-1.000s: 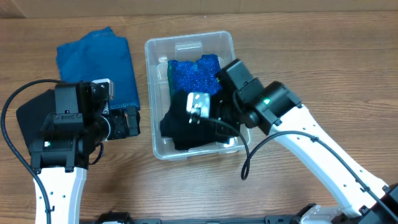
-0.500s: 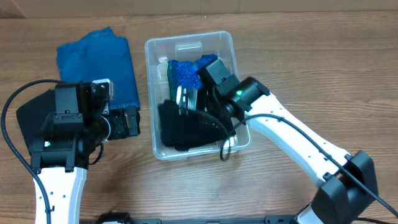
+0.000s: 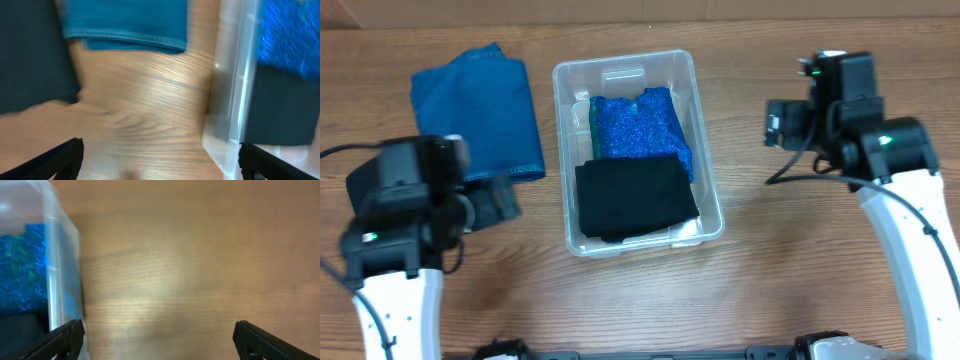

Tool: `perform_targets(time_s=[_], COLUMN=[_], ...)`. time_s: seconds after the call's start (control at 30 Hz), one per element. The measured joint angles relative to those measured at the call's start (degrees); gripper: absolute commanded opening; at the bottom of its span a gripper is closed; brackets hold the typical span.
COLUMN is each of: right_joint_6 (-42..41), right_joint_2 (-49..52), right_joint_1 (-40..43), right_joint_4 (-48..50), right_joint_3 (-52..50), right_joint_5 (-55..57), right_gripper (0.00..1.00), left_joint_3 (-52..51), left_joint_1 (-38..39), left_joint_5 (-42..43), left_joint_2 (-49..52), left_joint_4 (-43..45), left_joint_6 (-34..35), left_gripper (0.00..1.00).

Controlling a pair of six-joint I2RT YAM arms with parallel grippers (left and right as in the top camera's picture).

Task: Pack container
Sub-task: 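Grasp the black cloth on the left with the left gripper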

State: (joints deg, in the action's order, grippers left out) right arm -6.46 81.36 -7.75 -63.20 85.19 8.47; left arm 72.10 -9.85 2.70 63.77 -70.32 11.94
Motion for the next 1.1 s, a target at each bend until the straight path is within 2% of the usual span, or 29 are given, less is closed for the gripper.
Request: perform_targets(time_s=[0.1, 0.17, 0.23, 0.37, 0.43, 0.53, 0.67, 0.87, 0.93, 1.0, 1.03, 1.1], right_joint_6=[-2.67, -3.08, -3.52, -3.82, -3.85, -3.87, -3.85, -3.85, -3.85, -3.85, -3.85, -3.85], right_joint_2=[0.28, 0.28, 0.28, 0.35, 1.42, 4.39, 5.92, 5.92, 5.92, 5.92, 5.92, 5.92], right_joint_1=[7.15, 7.5, 7.39, 7.39, 7.39, 7.39, 7.39, 7.39, 7.39, 7.39, 7.39, 7.39], right_joint_4=[-1.6, -1.57, -1.57, -1.62, -1.62, -1.53, -1.18, -1.07, -1.14, -1.22, -1.31, -1.36], right_joint_3=[-0.02, -0.02, -0.04, -0.04, -0.04, -0.04, -0.04, -0.04, -0.04, -0.04, -0.04, -0.04], right_joint_5=[-8.28, -10.69, -12.55, -13.18, -13.18, -13.16, -12.92, -12.46, -12.31, -12.11, -12.07, -12.07], right_gripper=[1.0, 1.0, 1.0, 1.0, 1.0, 1.0, 1.0, 1.0, 1.0, 1.0, 1.0, 1.0], left_joint_3=[3.28, 3.34, 3.63, 3.69, 3.69, 3.69, 3.69, 3.72, 4.28, 4.68, 4.79, 5.05], left_joint_1=[-16.9, -24.96, -36.5, -40.94, -41.05, -41.05, -41.05, -41.22, -41.29, -41.68, -41.7, -41.92], left_joint_5=[-0.09, 1.16, 2.29, 3.93, 4.79, 5.66, 5.97, 6.64, 8.0, 11.96, 13.92, 18.18], left_joint_2=[0.17, 1.66, 9.44, 23.82, 31.8, 38.66, 43.65, 49.03, 50.18, 50.99, 51.1, 51.12], left_joint_4=[1.86, 3.65, 8.7, 15.78, 19.67, 23.56, 27.34, 29.03, 28.94, 28.52, 28.22, 27.26], left_joint_6=[3.52, 4.68, 7.34, 6.21, 2.34, -2.21, -6.58, -7.91, -7.93, -8.11, -8.11, -7.93], left_gripper=[1.0, 1.0, 1.0, 1.0, 1.0, 1.0, 1.0, 0.98, 0.72, 0.15, 0.04, 0.04])
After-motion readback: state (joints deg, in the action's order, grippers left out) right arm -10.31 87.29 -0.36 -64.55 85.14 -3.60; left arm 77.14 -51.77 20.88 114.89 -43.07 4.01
